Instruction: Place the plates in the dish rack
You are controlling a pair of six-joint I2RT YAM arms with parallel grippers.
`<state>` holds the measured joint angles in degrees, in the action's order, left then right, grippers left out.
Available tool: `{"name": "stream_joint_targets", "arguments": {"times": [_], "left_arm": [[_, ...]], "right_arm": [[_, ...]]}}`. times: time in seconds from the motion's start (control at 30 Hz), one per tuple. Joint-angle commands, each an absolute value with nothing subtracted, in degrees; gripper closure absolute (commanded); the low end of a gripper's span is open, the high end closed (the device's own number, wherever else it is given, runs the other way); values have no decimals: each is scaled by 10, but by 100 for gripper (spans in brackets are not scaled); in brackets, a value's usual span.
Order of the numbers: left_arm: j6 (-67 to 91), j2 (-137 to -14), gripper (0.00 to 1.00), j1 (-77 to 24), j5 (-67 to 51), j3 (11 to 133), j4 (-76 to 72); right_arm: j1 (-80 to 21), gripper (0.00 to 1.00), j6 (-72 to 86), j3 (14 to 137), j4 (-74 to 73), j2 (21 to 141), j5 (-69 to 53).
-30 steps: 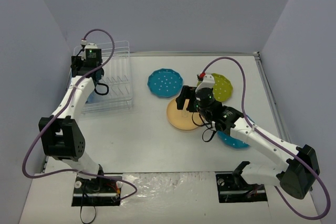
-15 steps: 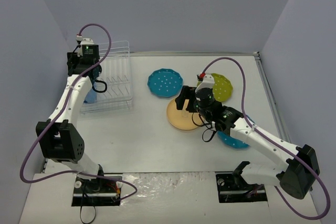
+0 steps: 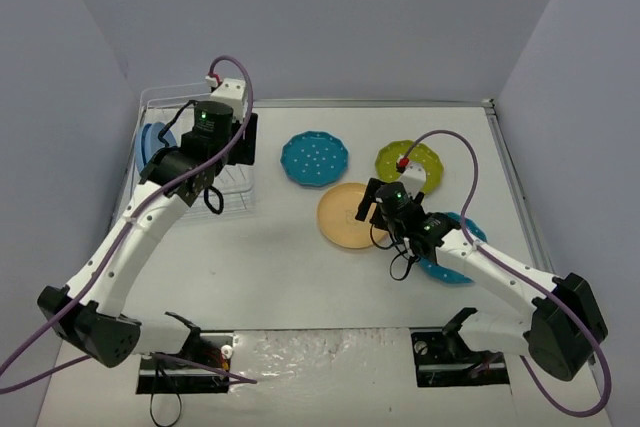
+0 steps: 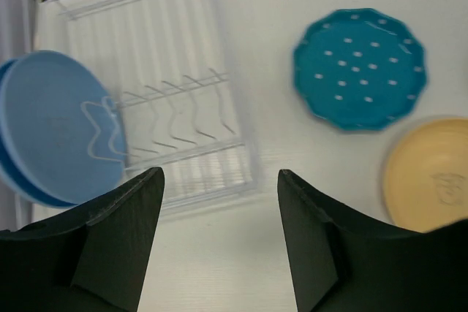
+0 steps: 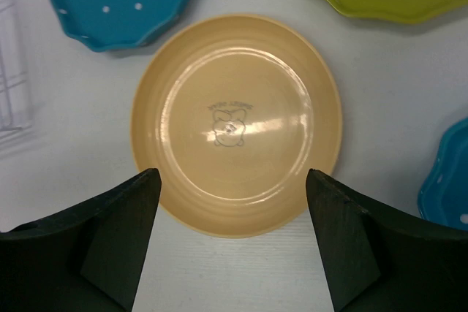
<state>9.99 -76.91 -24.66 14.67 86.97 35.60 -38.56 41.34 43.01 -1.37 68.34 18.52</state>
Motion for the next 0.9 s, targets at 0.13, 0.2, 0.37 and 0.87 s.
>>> {"name": "stream_joint_targets", "arguments": {"times": [0.13, 0.2, 0.37, 0.87], "left_arm": [[203, -686, 41, -313, 60, 781, 297], [207, -680, 41, -318, 50, 770, 286], [219, -677, 41, -326, 34, 754, 273], [226, -672, 41, -328, 19, 742, 266]], "right_arm": [[-372, 30, 550, 361, -21, 665, 232], [-372, 31, 566, 355, -20, 665, 241], [-372, 32, 608, 342, -9, 671, 267], [-369, 34, 669, 321, 132, 798, 251]]}}
